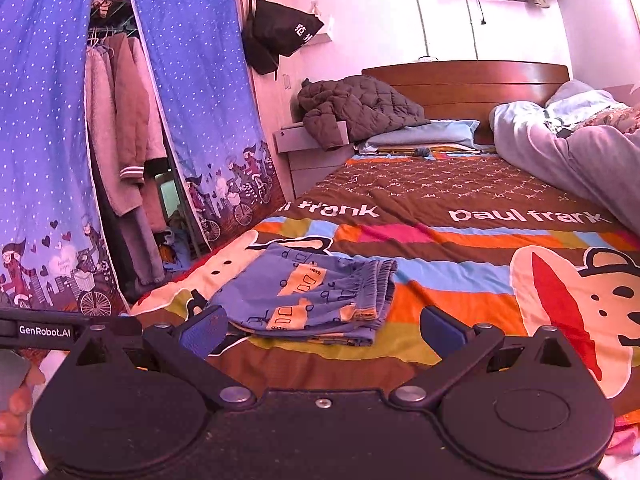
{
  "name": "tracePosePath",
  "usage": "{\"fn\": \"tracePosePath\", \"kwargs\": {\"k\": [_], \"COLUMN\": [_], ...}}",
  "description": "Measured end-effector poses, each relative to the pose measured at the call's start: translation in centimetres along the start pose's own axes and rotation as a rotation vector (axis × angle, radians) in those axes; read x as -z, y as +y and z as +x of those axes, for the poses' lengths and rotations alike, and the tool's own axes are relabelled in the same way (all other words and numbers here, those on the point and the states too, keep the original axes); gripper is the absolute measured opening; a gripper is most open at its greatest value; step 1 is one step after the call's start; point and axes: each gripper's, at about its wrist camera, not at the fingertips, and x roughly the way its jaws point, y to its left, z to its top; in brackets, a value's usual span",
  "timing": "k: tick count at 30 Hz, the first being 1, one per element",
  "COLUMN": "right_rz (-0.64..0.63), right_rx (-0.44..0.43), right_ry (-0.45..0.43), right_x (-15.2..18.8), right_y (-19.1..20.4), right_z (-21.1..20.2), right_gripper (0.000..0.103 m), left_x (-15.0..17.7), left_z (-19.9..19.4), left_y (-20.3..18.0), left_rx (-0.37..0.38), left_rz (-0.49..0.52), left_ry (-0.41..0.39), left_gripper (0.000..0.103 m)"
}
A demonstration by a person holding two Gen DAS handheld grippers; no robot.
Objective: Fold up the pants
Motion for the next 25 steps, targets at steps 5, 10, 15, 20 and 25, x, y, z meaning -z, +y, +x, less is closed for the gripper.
{"fn": "tracePosePath", "kwargs": {"k": [5,10,15,20,25], "right_rz": [0.001,0.015,0.017,0.02,0.029], "right_rx": [0.002,0.003,0.002,0.001,-0.002], "right_ry": [0.007,0.01,0.014,0.02,0.021], "right_x": [0.2,0.3,0.3,0.5,0.7], "right_y": [-0.2,-0.5,-0.7,-0.9,-1.3], "right_z": [0.1,0.2,0.4,0.7,0.9], "right_gripper": [0.102,0.102,0.102,0.102,0.102], "left_x": [0.0,-0.1,-0.2,-0.2,-0.4], "left_z": [-0.1,-0.1,0.2,0.4,0.6], "left_y": [0.3,0.3,0.2,0.0,-0.1], "left_rx": [-0.002,-0.008,-0.025,-0.074,-0.095], "left_rz": [-0.007,0.0,-0.002,0.026,0.037], "left_ry": [0.0,0.001,0.021,0.015,0.003], "left_gripper": [0.103,0.103,0.103,0.103,0.103]}}
